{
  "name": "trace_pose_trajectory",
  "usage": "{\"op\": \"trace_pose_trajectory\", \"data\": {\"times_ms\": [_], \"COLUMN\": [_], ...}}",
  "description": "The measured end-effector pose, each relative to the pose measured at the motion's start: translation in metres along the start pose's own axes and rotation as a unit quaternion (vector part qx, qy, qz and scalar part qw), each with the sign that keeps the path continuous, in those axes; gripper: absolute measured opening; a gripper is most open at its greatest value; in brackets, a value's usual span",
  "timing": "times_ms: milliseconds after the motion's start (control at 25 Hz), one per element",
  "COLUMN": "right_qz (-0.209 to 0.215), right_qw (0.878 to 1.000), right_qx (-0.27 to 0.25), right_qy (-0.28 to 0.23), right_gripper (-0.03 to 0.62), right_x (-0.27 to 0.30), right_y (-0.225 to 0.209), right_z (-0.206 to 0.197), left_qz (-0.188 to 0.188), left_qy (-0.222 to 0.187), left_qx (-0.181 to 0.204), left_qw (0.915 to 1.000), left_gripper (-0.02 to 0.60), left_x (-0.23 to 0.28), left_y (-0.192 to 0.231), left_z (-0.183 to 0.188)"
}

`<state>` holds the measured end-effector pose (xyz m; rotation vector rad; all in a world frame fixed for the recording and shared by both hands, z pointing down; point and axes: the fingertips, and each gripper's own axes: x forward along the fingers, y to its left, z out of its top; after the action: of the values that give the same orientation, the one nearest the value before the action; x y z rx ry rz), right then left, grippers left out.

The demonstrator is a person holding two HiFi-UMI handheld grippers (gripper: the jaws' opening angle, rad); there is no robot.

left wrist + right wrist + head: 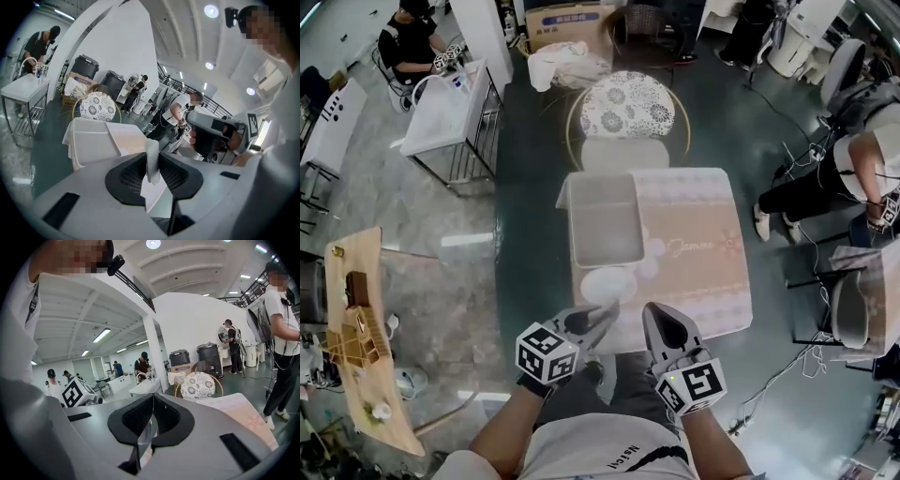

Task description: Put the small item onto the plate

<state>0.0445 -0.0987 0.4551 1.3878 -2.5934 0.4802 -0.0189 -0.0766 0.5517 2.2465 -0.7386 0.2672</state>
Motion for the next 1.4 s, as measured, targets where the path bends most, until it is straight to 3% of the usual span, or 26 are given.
{"op": "trace_pose_trajectory", "data": {"times_ms": [400, 760, 1080, 1280, 1400], "right_qz": [0.0, 0.001, -0.007, -0.01, -0.012], "right_qw": [0.999, 0.998, 0.997, 0.996, 0.996], "right_qx": [0.012, 0.016, 0.035, 0.04, 0.042], "right_qy": [0.047, 0.069, 0.073, 0.074, 0.074], "right_gripper": [0.015, 0.015, 0.015, 0.015, 0.015], "right_x": [0.062, 0.087, 0.095, 0.093, 0.092], "right_y": [-0.064, -0.08, -0.086, -0.087, -0.089], "right_z": [-0.052, -0.103, -0.134, -0.14, -0.141], "left_qz": [0.019, 0.01, 0.018, 0.012, 0.024], "left_qy": [0.083, 0.139, 0.169, 0.165, 0.17], "left_qx": [-0.012, -0.06, -0.088, -0.121, -0.117], "left_qw": [0.9963, 0.9884, 0.9816, 0.9787, 0.9783], "left_gripper": [0.087, 0.087, 0.087, 0.089, 0.099], "left_x": [0.082, 0.128, 0.148, 0.153, 0.154], "left_y": [0.071, 0.119, 0.141, 0.146, 0.151], "left_z": [-0.042, -0.096, -0.123, -0.127, -0.127]}}
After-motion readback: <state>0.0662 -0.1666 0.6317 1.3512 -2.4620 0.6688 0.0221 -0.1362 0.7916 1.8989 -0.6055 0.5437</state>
